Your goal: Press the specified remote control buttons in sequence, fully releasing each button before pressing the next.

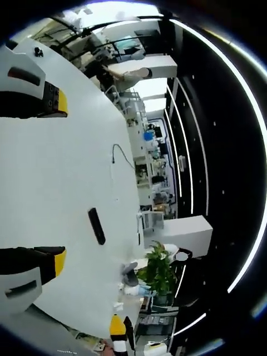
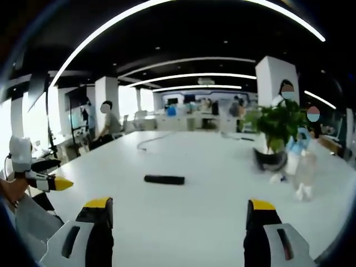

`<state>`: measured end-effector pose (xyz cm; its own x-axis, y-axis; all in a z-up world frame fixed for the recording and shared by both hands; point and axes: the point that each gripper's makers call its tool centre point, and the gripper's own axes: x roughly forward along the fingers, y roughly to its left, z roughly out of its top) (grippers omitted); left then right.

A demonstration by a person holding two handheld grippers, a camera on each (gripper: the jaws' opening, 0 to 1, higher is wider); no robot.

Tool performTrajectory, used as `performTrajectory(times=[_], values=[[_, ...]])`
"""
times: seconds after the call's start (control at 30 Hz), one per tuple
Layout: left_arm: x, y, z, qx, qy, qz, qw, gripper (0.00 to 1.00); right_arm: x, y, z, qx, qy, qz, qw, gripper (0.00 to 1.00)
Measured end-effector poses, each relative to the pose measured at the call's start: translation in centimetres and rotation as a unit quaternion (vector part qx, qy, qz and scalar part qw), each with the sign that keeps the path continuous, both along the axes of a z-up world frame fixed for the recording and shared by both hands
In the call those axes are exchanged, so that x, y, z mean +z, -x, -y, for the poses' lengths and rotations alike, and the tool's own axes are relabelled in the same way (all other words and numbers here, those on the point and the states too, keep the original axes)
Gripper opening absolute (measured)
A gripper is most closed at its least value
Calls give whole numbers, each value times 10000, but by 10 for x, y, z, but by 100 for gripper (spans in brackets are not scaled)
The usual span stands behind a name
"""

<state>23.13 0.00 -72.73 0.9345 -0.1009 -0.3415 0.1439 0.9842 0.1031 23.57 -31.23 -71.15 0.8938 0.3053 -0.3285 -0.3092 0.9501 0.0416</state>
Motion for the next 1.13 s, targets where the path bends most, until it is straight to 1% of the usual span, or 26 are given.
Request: performTrajectory(times=[0.17, 0.37, 0.47, 1.13], values=[[1, 0, -3, 84, 139, 5, 9999, 100, -1, 1, -1, 35, 35, -24, 10000, 98], [0, 1, 1, 5, 61, -24, 10000, 100, -1, 1, -3, 65, 50, -22, 10000, 98], [-3, 1, 2, -17, 44, -98, 9999, 100, -1, 1, -3, 78, 54, -21, 10000, 98], [-4, 2, 2, -28, 24, -123, 9999, 100, -3, 1, -4, 101, 91, -41, 9999, 98]])
